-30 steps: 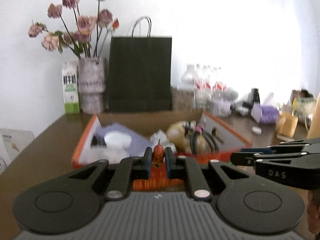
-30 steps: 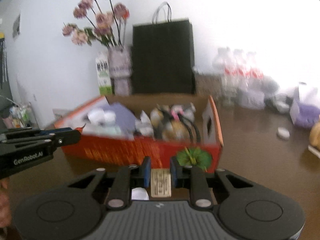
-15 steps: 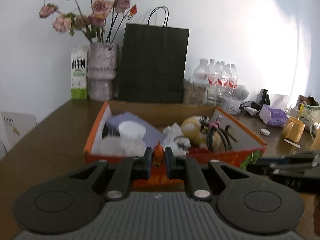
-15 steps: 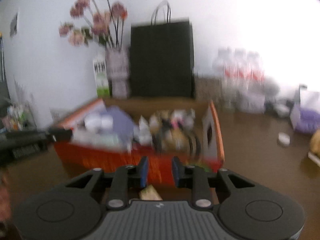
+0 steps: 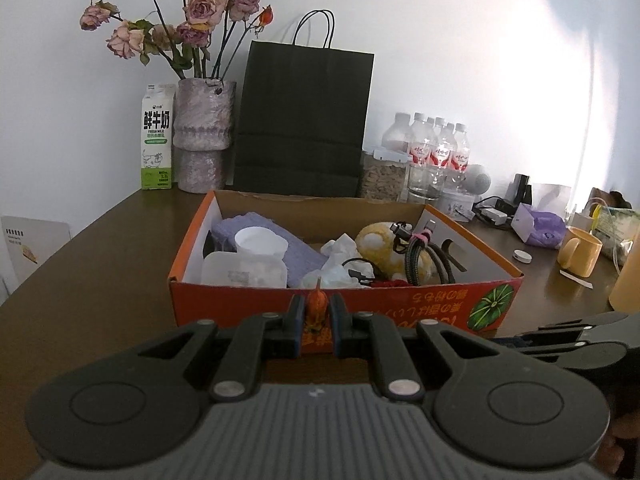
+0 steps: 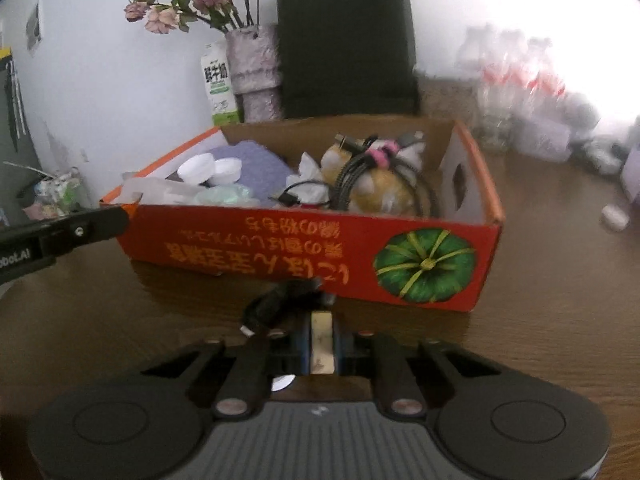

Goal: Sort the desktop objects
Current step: 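Carry orange clip and beige block over the cardboard box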

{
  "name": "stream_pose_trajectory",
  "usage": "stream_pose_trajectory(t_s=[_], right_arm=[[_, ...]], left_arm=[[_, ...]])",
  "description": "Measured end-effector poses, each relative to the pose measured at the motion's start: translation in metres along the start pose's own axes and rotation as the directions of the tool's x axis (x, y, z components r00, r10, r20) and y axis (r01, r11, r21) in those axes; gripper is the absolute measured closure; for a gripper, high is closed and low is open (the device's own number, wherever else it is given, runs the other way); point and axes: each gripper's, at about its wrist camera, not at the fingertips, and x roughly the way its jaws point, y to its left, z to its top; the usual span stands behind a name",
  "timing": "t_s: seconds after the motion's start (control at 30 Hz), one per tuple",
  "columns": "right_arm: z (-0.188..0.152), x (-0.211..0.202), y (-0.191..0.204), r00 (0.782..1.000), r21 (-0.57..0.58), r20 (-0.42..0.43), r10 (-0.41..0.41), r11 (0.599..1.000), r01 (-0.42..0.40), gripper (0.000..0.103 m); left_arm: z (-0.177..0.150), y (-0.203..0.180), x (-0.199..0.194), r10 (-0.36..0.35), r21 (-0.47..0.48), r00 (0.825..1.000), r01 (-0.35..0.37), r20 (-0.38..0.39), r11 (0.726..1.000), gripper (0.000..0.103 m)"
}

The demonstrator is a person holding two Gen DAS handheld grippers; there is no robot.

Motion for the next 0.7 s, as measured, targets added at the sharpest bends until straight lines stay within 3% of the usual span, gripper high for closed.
stream_pose_trajectory(t_s=[0.23,0.4,0.7], right_arm=[[0.016,-0.033,0.001,0.994,0.007,0.112,0.008,1.0,-0.008,0.093],[0.054,-0.045,0.01,0.976,-0.003,0.217,0.013,1.0,-0.013,0.093],[0.119,0.005,0.027,0.969,0.016,0.249,0.001,1.0,-0.005,0.093]], left_arm=[[0.016,-0.003,-0.008,-0.009,0.004,0.998,0.009,0.059,1.0,0.089],[0.044,-0.01,-0.004,-0.012,0.022,0.991,0.009,0.131,1.0,0.089],[0.082,-0.003,0.052,0.025,0.015,0.988,-0.027,0.156,1.0,0.089]])
